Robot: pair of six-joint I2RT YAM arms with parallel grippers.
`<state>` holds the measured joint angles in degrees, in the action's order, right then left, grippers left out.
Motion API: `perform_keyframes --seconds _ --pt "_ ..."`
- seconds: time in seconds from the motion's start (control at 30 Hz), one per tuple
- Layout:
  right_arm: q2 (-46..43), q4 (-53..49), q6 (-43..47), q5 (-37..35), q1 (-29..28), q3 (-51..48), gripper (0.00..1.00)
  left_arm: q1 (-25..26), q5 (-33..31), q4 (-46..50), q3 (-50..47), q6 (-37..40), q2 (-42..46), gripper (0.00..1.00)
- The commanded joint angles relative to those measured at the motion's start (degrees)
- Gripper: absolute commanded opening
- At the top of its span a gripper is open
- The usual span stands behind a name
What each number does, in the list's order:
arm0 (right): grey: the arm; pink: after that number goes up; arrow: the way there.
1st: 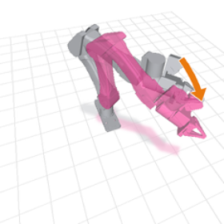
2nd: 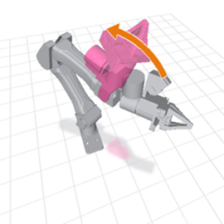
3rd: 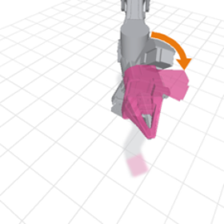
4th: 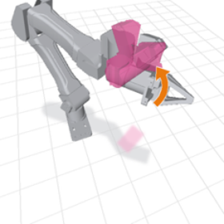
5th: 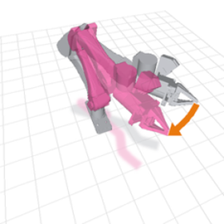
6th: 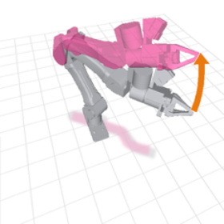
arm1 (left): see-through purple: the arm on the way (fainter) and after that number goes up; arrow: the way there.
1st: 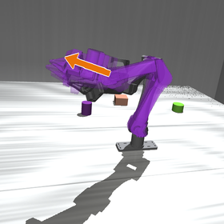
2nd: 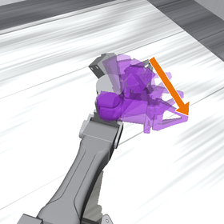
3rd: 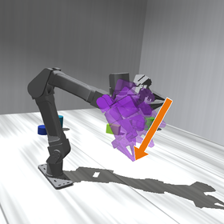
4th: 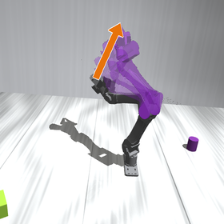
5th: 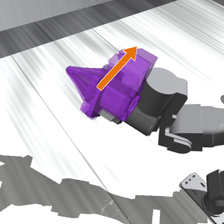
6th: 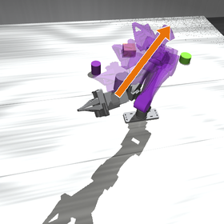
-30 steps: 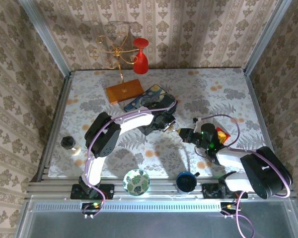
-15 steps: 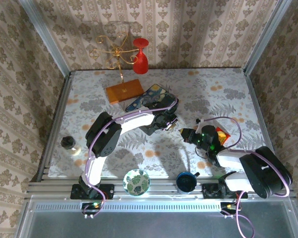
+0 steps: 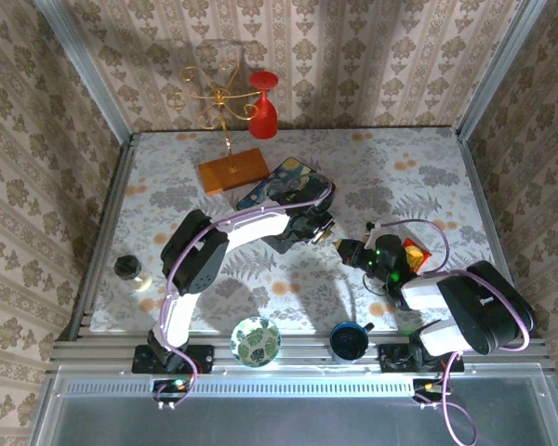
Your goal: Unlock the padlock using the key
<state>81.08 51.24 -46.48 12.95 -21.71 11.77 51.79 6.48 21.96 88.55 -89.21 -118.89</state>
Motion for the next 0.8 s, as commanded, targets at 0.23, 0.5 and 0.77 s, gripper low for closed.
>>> perform_keyframes --seconds 0.23,0.5,0.77 --pt "-4.3 0.2 -0.4 -6.1 -0.4 0.2 0.0 1.1 5.0 -3.7 0.3 -3.8 -2.0 0.12" --pt "-8.0 -3.3 0.4 -9.8 -0.9 -0.4 0.0 1.2 4.9 -3.9 0.2 -4.3 -2.0 0.12" --pt "-8.8 -4.1 2.2 -13.8 -3.7 -0.5 0.0 1.1 5.2 -4.6 0.4 -5.4 -2.2 0.12"
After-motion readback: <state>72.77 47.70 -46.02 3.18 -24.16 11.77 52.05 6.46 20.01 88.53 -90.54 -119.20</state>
